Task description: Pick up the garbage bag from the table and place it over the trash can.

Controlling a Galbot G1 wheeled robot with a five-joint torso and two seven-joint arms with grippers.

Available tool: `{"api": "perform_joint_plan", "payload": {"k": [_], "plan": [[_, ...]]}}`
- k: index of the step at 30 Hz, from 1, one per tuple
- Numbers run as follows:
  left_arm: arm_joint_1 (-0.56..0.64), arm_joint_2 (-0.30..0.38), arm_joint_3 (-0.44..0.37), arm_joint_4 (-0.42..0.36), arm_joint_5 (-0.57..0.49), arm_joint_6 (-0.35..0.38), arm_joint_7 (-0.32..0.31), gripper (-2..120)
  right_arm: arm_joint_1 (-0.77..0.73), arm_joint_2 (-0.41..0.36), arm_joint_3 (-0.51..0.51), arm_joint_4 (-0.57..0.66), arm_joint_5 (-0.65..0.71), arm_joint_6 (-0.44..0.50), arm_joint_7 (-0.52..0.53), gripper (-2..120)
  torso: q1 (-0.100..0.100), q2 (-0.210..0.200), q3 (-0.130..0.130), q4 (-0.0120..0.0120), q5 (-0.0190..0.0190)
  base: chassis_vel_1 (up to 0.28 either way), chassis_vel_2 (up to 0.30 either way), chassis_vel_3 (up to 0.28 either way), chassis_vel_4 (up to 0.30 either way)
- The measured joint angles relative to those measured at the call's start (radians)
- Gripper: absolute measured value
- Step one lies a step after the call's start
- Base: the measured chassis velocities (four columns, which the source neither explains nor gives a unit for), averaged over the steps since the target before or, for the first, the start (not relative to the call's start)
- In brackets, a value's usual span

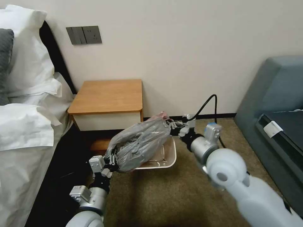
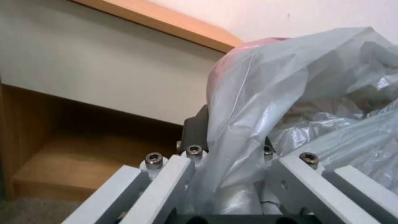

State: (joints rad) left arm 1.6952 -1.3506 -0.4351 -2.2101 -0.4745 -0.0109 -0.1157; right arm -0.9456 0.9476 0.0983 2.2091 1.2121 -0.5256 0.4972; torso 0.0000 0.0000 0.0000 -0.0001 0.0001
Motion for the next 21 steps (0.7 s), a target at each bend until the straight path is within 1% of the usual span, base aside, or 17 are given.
{"api": "perform_joint_plan", "payload": {"k": [1,2,3,4,5,6,9,12,14,16,21], "plan": [[-0.002,0.0,-0.001,0.001,-0.005,0.001,0.004,7,0.005,-0.002,0.016,-0.001,0.055,-0.018,0.008,0,0.0,0.0,0.0,0.0,0.0,0.0,0.0,0.0,0.0],[-0.002,0.0,-0.001,0.001,-0.005,0.001,0.004,7,0.005,-0.002,0.016,-0.001,0.055,-0.018,0.008,0,0.0,0.0,0.0,0.0,0.0,0.0,0.0,0.0,0.0],[-0.003,0.0,-0.002,0.002,-0.009,0.001,0.007,7,0.012,-0.003,0.035,-0.004,0.128,-0.041,0.019,0,0.0,0.0,0.0,0.0,0.0,0.0,0.0,0.0,0.0],[-0.003,0.0,-0.002,0.002,-0.01,0.001,0.009,7,0.015,-0.003,0.042,-0.005,0.154,-0.051,0.025,0,0.0,0.0,0.0,0.0,0.0001,0.0,0.0,0.0,0.0],[-0.004,0.0,-0.002,0.003,-0.013,0.001,0.011,7,0.022,-0.002,0.055,-0.007,0.214,-0.071,0.039,0,0.0,0.0,0.0,0.0,0.0,0.0,0.0,0.0,0.0],[-0.004,0.0,-0.002,0.003,-0.013,0.001,0.011,7,0.022,-0.002,0.055,-0.007,0.214,-0.071,0.039,0,0.0,0.0,0.0,0.0,0.0,0.0,0.0,0.0,0.0],[-0.005,0.0,-0.002,0.003,-0.03,0.003,0.012,7,0.033,-0.001,0.07,-0.024,0.282,-0.087,0.06,0,0.0,0.0,0.0,0.0001,0.0,0.0,0.0,0.0,0.0],[-0.005,0.0,-0.003,0.003,-0.036,0.004,0.012,7,0.033,0.0,0.077,-0.03,0.304,-0.09,0.067,0,0.0,0.0,0.0,0.0,0.0001,0.0,0.0,0.0,0.0],[-0.007,0.001,-0.004,0.003,-0.049,0.004,0.015,7,0.034,0.003,0.09,-0.033,0.347,-0.094,0.092,0,0.0,0.0,0.0,0.0001,0.0,0.0,0.0,0.0,0.0],[-0.007,0.001,-0.004,0.004,-0.052,0.004,0.016,7,0.034,0.003,0.092,-0.034,0.352,-0.095,0.094,0,0.0,0.0,0.0,0.0001,0.0,0.0,0.0,0.0,0.0],[-0.01,0.002,-0.006,0.005,-0.087,0.005,0.025,7,0.025,0.003,0.126,-0.047,0.434,-0.105,0.119,0,0.0,0.0,0.0,0.0001,-0.0001,0.0,0.0,0.0,0.0]]}}
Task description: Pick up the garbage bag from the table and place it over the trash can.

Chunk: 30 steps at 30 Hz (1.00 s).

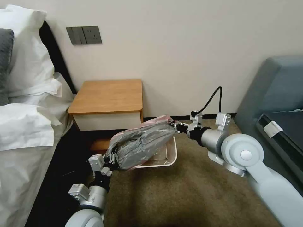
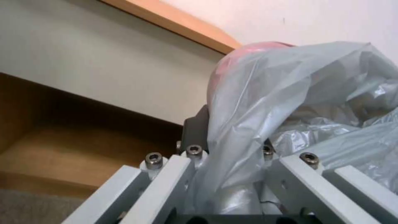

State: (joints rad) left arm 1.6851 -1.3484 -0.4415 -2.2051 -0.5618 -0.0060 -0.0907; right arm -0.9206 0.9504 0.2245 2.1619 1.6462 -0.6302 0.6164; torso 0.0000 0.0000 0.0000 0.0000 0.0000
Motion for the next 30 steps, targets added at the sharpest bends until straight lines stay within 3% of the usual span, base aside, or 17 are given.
{"api": "perform_joint_plan", "payload": {"k": [9,20,28,30], "plan": [[-0.018,0.006,-0.005,0.0,-0.068,0.017,-0.003,7,-0.067,0.003,0.084,-0.004,0.122,-0.033,-0.019,0,0.0,0.0,0.0,-0.0002,0.0001,0.0,0.0,0.0,0.0],[-0.027,0.006,-0.006,-0.004,-0.142,0.038,-0.031,7,-0.138,0.029,0.147,0.031,0.137,-0.021,-0.063,0,0.0,0.0,0.0,0.0,-0.0001,0.0,0.0,0.0,0.0],[-0.039,0.011,-0.008,-0.009,-0.171,0.047,-0.054,7,-0.182,0.052,0.158,0.063,0.117,0.004,-0.058,25,0.0,0.0,0.0,0.0,0.0,0.0,0.0,0.0,0.0],[-0.042,0.011,-0.008,-0.009,-0.173,0.047,-0.055,7,-0.198,0.059,0.159,0.077,0.102,0.017,-0.055,37,0.0,0.0,0.0,0.0,0.0,0.0,0.0,0.0,0.0]]}}
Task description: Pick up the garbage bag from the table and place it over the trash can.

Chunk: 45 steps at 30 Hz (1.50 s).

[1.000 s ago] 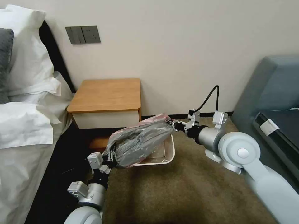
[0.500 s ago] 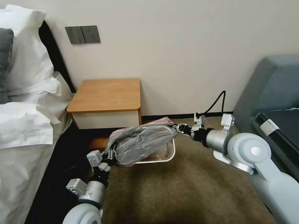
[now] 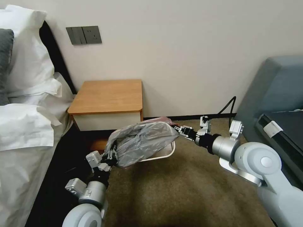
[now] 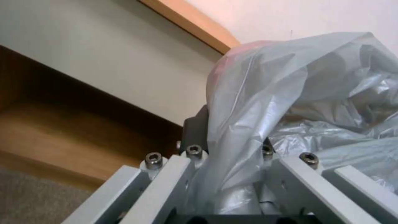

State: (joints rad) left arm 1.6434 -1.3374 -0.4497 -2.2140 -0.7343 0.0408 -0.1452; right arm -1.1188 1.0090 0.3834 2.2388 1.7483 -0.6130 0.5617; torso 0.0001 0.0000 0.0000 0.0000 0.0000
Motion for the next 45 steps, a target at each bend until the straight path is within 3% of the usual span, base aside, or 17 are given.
{"api": "perform_joint_plan", "payload": {"k": [2,4,5,14,18,25,33,37,39,41,45], "plan": [[-0.001,0.0,0.0,0.0,-0.001,0.0,0.0,7,-0.003,0.001,0.001,0.002,-0.004,0.001,0.001,39,0.0,0.0,0.0,0.0,0.0001,0.0,0.0,0.0,0.0],[-0.004,0.001,-0.001,0.0,-0.001,0.0,-0.001,7,-0.016,0.003,0.0,0.011,-0.024,0.001,0.007,52,0.0,0.0,0.0,0.0,0.0,0.0,0.0,0.0,0.0],[-0.004,0.001,-0.001,0.0,-0.001,0.0,-0.001,7,-0.016,0.003,0.0,0.011,-0.024,0.001,0.007,52,0.0,0.0,0.0,0.0,0.0,0.0,0.0,0.0,0.0],[-0.019,0.005,-0.003,0.003,-0.011,0.0,-0.01,7,-0.035,0.006,0.001,0.027,-0.051,-0.005,0.033,89,0.0,0.0,0.0,0.0,0.0,0.0,0.0,0.0,0.0],[-0.025,0.008,-0.004,0.008,-0.013,0.0,-0.015,7,-0.039,0.021,0.005,0.029,-0.05,0.007,0.033,99,0.0,0.0,0.0,0.0,0.0,0.0,0.0,0.0,0.0],[-0.026,0.01,-0.003,0.024,0.024,-0.003,0.007,7,-0.037,0.05,0.028,0.02,-0.065,0.038,-0.001,100,0.0,0.0,0.0,0.0,0.0,0.0,0.0,0.0,0.0],[-0.043,0.016,-0.005,0.03,0.023,-0.001,0.001,7,-0.079,0.024,0.082,0.11,-0.039,0.026,0.009,100,0.0,0.0,0.0,-0.0001,0.0001,0.0,0.0,0.0,0.0],[-0.051,0.016,-0.004,0.033,0.024,0.001,-0.018,7,-0.088,0.009,0.096,0.172,0.035,0.028,0.058,100,0.0,0.0,0.0,0.0,0.0,0.0,0.0,0.0,0.0],[-0.053,0.015,-0.002,0.034,0.033,0.001,-0.027,7,-0.073,0.005,0.09,0.214,0.107,0.05,0.133,100,0.0,0.0,0.0,-0.0001,-0.0001,0.0,0.0,0.0,0.0],[-0.054,0.015,-0.001,0.035,0.046,0.001,-0.031,7,-0.051,0.005,0.062,0.243,0.151,0.093,0.213,100,0.0,0.0,0.0,0.0,0.0,0.0,0.0,0.0,0.0],[-0.055,0.014,0.001,0.035,0.077,-0.003,-0.032,7,-0.033,0.014,0.0,0.261,0.162,0.138,0.269,100,0.0,0.0,0.0,0.0,0.0,0.0,0.0,0.0,0.0]]}}
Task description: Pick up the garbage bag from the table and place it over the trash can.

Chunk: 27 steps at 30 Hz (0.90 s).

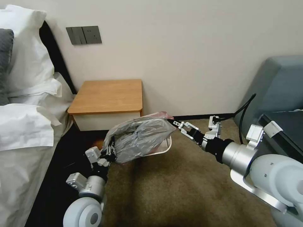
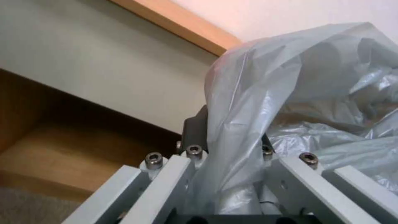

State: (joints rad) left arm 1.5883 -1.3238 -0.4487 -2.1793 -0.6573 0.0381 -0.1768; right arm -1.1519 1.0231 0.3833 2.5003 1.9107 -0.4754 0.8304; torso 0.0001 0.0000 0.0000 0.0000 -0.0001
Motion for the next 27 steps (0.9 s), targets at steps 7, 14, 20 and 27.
{"api": "perform_joint_plan", "payload": {"k": [7,14,20,27], "plan": [[0.002,-0.002,0.002,-0.013,0.043,-0.013,0.002,7,0.016,0.037,-0.111,-0.013,-0.016,0.027,0.06,100,0.0,0.0,0.0,0.0,0.0,0.0,0.0,0.0,0.0],[0.02,-0.001,-0.002,-0.04,0.066,-0.023,0.013,7,0.033,0.072,-0.185,-0.043,-0.054,0.045,0.075,100,0.0,0.0,0.0,0.0,0.0,0.0,0.0,0.0,0.0],[0.033,-0.001,0.0,-0.061,0.077,-0.026,0.026,7,0.047,0.099,-0.23,-0.077,-0.132,0.047,0.049,100,0.0,0.0,0.0,0.0001,0.0,0.0,0.0,0.0,0.0],[0.038,0.001,0.0,-0.074,0.078,-0.026,0.029,7,0.052,0.123,-0.251,-0.101,-0.186,0.043,0.025,95,0.0,0.0,0.0,0.0,0.0001,0.0,0.0,0.0,0.0]]}}
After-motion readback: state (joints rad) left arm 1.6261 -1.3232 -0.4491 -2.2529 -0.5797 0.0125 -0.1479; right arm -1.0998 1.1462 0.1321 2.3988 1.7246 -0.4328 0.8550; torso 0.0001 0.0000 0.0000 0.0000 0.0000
